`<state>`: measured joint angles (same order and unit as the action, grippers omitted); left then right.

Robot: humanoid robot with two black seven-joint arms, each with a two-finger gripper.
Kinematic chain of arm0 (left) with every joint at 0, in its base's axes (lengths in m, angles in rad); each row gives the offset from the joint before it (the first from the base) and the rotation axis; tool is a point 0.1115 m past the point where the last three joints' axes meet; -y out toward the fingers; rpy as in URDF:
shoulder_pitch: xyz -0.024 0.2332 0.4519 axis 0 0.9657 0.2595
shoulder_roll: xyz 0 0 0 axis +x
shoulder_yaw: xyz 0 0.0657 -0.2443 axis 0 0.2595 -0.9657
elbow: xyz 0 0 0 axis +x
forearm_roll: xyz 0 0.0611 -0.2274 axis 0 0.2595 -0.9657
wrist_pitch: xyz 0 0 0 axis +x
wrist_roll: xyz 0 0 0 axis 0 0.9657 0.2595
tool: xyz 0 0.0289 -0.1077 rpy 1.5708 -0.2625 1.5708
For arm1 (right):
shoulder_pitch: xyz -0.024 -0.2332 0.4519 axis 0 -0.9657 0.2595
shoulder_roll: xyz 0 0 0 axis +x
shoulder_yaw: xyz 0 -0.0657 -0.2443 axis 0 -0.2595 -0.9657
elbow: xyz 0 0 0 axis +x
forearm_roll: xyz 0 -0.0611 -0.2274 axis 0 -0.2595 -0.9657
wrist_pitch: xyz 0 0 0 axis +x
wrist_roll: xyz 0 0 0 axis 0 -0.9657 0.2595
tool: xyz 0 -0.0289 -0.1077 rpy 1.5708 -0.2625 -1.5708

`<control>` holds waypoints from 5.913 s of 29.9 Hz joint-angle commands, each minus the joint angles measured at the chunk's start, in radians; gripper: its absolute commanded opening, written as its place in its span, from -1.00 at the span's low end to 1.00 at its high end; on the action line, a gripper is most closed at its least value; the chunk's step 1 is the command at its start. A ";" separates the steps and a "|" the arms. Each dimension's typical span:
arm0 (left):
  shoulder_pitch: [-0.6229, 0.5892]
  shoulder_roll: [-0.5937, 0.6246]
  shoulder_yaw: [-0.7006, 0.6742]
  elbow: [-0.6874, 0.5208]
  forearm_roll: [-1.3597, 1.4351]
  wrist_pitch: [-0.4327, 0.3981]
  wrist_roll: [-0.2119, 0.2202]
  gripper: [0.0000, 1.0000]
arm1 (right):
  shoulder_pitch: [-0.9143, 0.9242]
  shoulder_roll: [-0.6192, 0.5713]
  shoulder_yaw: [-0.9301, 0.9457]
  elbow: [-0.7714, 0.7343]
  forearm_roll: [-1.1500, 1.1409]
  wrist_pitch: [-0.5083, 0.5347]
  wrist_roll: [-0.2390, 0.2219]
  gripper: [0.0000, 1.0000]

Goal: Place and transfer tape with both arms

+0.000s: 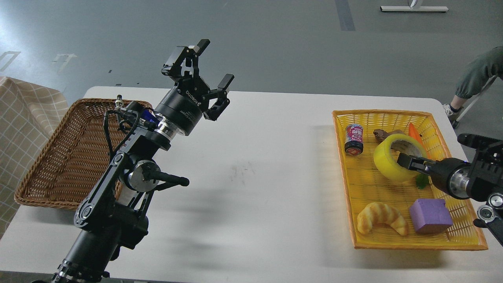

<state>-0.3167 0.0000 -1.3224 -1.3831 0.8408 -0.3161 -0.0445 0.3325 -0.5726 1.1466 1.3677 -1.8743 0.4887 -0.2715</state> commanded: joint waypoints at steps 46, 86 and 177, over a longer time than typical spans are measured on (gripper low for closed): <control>-0.005 0.012 -0.041 -0.004 -0.002 -0.003 -0.006 0.96 | 0.585 0.573 -0.562 -0.343 0.003 0.000 0.020 -1.00; 0.010 0.032 -0.098 -0.002 -0.019 -0.011 -0.011 0.96 | 0.459 0.573 -0.562 -0.387 0.007 0.000 0.029 -1.00; 0.024 0.095 -0.113 -0.005 -0.068 -0.077 -0.084 0.96 | 0.266 0.573 0.440 -0.036 0.873 0.000 0.046 1.00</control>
<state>-0.2890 0.0981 -1.4328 -1.3831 0.7734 -0.3937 -0.1283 0.6001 0.0001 1.5955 1.3458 -1.0020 0.4884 -0.2267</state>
